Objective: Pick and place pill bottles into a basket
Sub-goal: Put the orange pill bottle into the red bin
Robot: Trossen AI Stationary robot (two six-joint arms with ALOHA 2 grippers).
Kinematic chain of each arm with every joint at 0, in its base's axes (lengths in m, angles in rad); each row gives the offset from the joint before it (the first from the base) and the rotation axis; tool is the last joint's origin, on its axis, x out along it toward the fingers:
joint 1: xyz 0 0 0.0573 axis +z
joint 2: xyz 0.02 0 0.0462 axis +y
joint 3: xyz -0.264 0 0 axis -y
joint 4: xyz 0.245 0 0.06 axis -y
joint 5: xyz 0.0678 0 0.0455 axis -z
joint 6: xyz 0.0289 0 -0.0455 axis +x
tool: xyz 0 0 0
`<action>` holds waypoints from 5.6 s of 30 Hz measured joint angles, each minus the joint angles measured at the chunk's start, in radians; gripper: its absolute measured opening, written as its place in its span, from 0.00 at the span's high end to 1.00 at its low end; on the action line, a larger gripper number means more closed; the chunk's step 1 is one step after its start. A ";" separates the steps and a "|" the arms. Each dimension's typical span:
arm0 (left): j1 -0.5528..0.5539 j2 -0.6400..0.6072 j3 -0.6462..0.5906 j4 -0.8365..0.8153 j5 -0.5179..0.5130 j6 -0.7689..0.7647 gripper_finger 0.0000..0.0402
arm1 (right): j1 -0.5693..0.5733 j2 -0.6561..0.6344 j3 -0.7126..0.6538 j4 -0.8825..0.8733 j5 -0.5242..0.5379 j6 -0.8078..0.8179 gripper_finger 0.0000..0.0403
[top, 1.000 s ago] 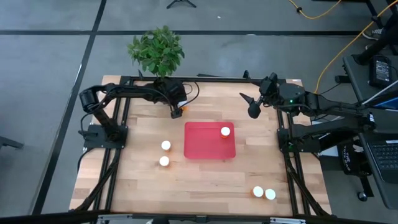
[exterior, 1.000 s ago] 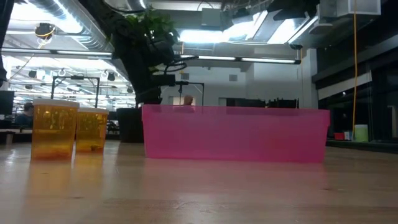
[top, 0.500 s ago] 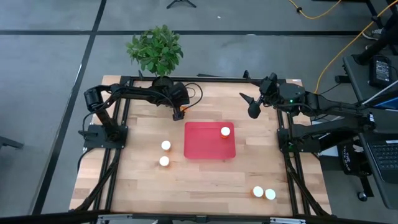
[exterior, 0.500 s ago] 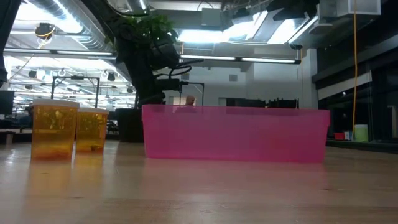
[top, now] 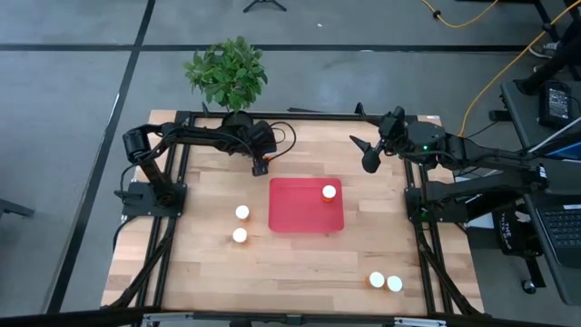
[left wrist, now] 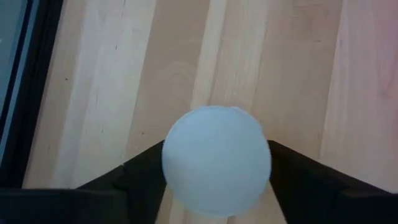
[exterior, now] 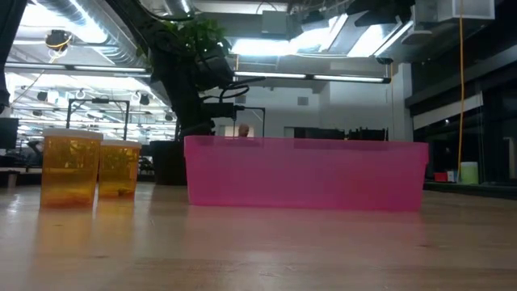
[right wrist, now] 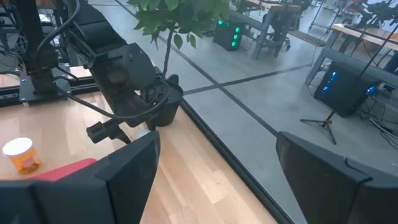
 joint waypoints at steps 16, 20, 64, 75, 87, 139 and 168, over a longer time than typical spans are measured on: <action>-0.108 -0.001 0.322 -0.231 -0.030 0.051 0.50 | 0.000 0.000 0.000 -0.001 0.000 0.003 0.20; -0.161 -0.002 0.468 -0.301 0.006 0.053 0.50 | 0.000 0.002 0.000 -0.012 -0.001 0.033 0.20; -0.391 0.009 0.081 -0.098 -0.026 -0.298 0.49 | 0.000 0.055 0.000 0.076 -0.194 -0.032 0.20; -0.388 0.009 0.100 -0.103 0.041 -0.363 0.25 | 0.000 0.054 0.000 0.075 -0.202 -0.077 0.20; -0.367 -0.069 0.544 -0.480 -0.319 -0.183 0.01 | 0.012 0.073 -0.001 -0.109 -0.281 -0.021 0.20; -0.683 -0.471 -0.162 -0.397 -0.016 -0.868 0.01 | 0.252 0.103 0.072 -0.330 0.011 -0.107 0.20; -0.631 -0.385 -0.374 -0.046 0.064 -0.946 0.03 | 0.251 0.103 0.072 -0.334 0.011 -0.156 0.20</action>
